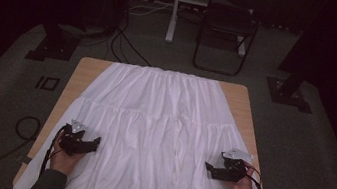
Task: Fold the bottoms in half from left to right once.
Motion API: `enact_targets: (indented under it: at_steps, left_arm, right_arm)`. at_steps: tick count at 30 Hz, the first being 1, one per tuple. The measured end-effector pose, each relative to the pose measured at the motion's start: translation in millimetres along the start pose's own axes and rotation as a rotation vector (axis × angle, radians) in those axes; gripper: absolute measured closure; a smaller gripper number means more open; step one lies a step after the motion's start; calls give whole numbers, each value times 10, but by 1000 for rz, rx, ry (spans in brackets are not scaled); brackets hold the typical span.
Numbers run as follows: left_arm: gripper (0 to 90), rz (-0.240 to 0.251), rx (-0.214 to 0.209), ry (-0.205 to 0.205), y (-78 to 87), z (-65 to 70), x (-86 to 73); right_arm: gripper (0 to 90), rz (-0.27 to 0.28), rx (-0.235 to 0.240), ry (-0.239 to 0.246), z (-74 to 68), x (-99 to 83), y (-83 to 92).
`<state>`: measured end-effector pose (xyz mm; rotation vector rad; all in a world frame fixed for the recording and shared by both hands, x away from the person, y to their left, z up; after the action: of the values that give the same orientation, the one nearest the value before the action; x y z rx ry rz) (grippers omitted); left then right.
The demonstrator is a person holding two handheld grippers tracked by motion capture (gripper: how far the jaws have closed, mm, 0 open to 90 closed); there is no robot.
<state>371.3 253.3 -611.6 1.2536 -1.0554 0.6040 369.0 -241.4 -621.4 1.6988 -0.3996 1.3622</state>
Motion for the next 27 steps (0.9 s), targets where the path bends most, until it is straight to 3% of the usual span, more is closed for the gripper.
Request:
enact_targets:
  at_steps: [19, 22, 25, 26, 27]
  left_arm:
    - [176, -9, 10, 3, -12, 8, 13]
    - [340, -5, 2, -6, 11, 18, 33]
    - [394, 24, -1, -5, 98, 14, 103]
    - [394, 52, -1, -12, 154, 0, 150]
    - [399, 85, 24, -17, 280, -78, 227]
  right_arm:
    - [152, -1, 0, 0, 0, 0, 0]
    - [152, -1, 0, 0, 0, 0, 0]
    - [152, -1, 0, 0, 0, 0, 1]
    - [152, -1, 0, 0, 0, 0, 0]
    - [152, -1, 0, 0, -1, 0, 0]
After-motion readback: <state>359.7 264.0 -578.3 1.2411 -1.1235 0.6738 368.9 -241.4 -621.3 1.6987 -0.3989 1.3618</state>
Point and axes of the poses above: each handheld gripper's, and its own axes: y roughly backward along the jaws, x roughly out of its top, z roughly to its right, the point moved 7 cm from there along -y, roughly forward along the jaws, and after that the axes turned 15 degrees about z, right-handed, at the moved point
